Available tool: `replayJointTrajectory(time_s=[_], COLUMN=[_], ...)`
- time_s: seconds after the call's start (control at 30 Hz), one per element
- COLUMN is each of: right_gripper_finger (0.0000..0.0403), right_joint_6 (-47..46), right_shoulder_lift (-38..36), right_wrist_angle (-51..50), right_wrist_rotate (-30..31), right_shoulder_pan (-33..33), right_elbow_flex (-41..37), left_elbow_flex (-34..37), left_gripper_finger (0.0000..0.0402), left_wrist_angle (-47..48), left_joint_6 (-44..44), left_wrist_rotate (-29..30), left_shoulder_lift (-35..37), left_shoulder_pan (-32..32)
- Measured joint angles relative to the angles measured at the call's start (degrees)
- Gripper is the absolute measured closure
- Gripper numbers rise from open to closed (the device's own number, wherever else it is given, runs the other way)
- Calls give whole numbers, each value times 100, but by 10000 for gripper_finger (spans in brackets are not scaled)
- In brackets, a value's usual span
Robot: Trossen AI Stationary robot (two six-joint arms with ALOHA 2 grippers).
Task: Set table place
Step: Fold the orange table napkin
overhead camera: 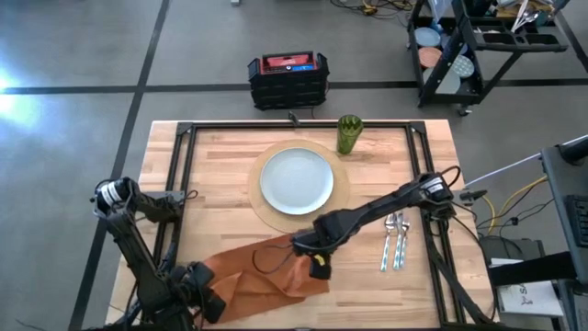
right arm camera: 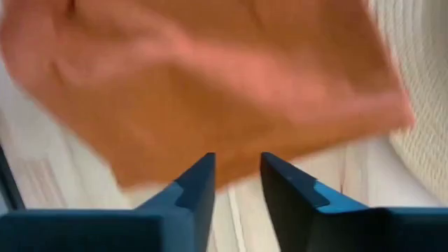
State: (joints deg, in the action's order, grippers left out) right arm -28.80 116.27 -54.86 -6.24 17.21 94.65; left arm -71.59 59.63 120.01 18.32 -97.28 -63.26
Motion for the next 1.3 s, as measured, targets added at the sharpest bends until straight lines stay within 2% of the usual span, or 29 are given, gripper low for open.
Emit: replayJointTrajectory(time_s=[0.07, 0.17, 0.23, 0.37, 0.57, 0.77, 0.97, 1.1, 1.13, 1.17, 1.3], right_gripper_finger=[336, 382, 397, 390, 401, 401, 401, 401, 401, 400, 400], right_joint_6=[-79, -109, -46, -26, 107, 276, 344, 337, 337, 337, 392], right_shoulder_lift=[0, 0, 0, 0, 2, 2, 2, 0, 0, 0, 0], right_wrist_angle=[314, 574, 637, 778, 827, 857, 849, 763, 709, 654, 526], right_wrist_rotate=[-62, -267, -271, -265, -259, -278, -280, -282, -280, -280, -233], right_shoulder_pan=[-49, -87, -96, -98, -98, -96, -98, -64, -59, -59, -64], right_elbow_flex=[-22, 10, 70, 96, 96, 96, 96, 96, 96, 96, 87], left_elbow_flex=[-85, -197, -194, 114, 689, 651, 660, 327, 180, 19, -138], left_gripper_finger=[400, 394, 388, 378, 361, 323, 249, 195, 185, 176, 159], left_wrist_angle=[5, 250, 545, 742, 20, 69, -137, -157, -448, -728, -525], left_joint_6=[-133, -207, -159, 113, 226, 206, 51, 28, 306, 303, 282], left_wrist_rotate=[278, 280, -97, -1374, -1886, -1778, -1708, -1619, -1626, -1660, -1687], left_shoulder_lift=[94, 258, 292, 172, 6, -12, 2, -25, -40, -60, -44], left_shoulder_pan=[2, 0, -10, -162, -365, -245, -236, -256, -253, -273, -342])
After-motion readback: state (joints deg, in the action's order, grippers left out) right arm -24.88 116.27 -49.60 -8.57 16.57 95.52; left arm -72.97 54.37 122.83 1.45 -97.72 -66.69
